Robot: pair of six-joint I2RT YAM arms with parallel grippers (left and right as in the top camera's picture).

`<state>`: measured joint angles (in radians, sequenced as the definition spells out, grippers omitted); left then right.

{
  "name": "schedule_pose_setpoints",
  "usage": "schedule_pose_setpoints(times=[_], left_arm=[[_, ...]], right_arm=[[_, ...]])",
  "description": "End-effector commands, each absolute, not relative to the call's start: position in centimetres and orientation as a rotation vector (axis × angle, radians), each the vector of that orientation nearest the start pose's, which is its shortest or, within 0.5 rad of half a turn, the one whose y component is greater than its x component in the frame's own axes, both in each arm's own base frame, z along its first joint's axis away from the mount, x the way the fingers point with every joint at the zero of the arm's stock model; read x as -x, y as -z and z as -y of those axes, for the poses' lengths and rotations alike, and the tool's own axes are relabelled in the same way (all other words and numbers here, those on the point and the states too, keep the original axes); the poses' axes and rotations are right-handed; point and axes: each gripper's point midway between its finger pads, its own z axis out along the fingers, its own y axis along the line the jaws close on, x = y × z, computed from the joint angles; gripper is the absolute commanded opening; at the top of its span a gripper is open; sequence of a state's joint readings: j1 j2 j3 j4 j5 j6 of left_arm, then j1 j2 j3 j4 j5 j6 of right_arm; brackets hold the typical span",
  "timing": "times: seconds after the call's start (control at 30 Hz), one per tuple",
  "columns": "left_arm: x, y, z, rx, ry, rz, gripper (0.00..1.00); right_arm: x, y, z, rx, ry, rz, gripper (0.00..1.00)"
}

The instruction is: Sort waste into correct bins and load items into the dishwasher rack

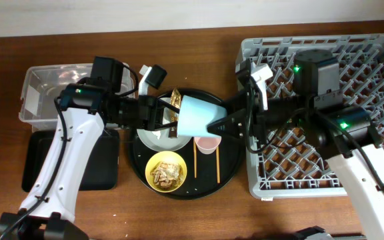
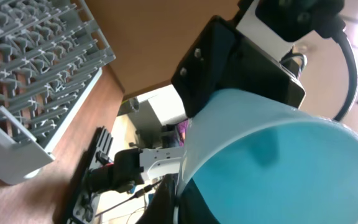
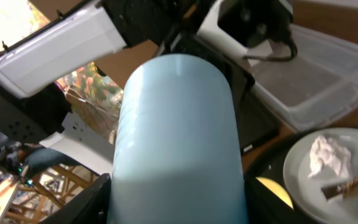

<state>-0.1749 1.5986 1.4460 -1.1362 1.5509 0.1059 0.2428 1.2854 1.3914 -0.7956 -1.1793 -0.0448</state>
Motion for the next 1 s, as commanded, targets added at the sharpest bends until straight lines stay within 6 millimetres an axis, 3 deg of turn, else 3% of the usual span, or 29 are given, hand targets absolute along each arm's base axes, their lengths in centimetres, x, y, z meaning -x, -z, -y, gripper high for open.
schedule_pose_setpoints(times=[0.0, 0.17, 0.27, 0.3, 0.37, 0.4, 0.43, 0.5, 0.67, 0.77, 0.83, 0.93, 0.97], left_arm=[[-26.5, -32.7, 22.0, -0.602, 2.041, -2.069, 0.07], [-26.6, -32.8, 22.0, -0.608, 2.037, -2.063, 0.02], [-26.8, -32.1, 22.0, -0.605, 1.987, -2.105, 0.28], [-27.2, -30.5, 21.9, -0.588, 1.883, -2.2, 0.35], [-27.7, -27.8, 21.2, -0.55, 1.702, -2.365, 0.4], [-27.7, -26.2, 20.6, -0.524, 1.596, -2.464, 0.41], [-27.8, -25.5, 20.3, -0.518, 1.544, -2.501, 0.41], [-28.2, -24.4, 19.6, -0.512, 1.439, -2.557, 0.41], [-28.4, -23.6, 19.2, -0.514, 1.361, -2.596, 0.41], [-28.5, -23.4, 19.1, -0.514, 1.344, -2.603, 0.42], [-28.5, -23.2, 18.9, -0.512, 1.321, -2.613, 0.42], [-28.6, -23.1, 18.9, -0.512, 1.314, -2.616, 0.42], [-28.6, -23.0, 18.8, -0.511, 1.3, -2.623, 0.42]], right_arm=[[-24.5, -37.3, -20.1, 0.82, -1.316, -1.909, 0.53], [-24.3, -37.4, -19.5, 0.791, -1.275, -1.928, 0.47], [-26.5, -35.4, -16.0, 0.561, -1.044, -2.095, 0.47], [-27.2, -33.8, -12.1, 0.338, -0.854, -2.221, 0.47], [-26.5, -30.2, -5.7, 0.002, -0.523, -2.422, 0.47], [-24.4, -27.3, -1.5, -0.232, -0.286, -2.579, 0.47], [-22.9, -25.7, -0.5, -0.289, -0.207, -2.676, 0.47], [-20.7, -22.0, -0.5, -0.358, -0.195, -2.869, 0.48], [-20.3, -14.8, -1.6, -0.421, -0.295, -3.062, 0.47], [-20.5, -13.8, -2.6, -0.346, -0.293, -3.101, 0.48], [-20.7, -13.4, -3.1, -0.327, -0.227, -3.117, 0.56], [-20.9, -13.1, -4.6, -0.256, -0.221, -3.127, 0.52], [-21.3, -13.0, -4.1, -0.274, -0.163, -3.11, 0.52]])
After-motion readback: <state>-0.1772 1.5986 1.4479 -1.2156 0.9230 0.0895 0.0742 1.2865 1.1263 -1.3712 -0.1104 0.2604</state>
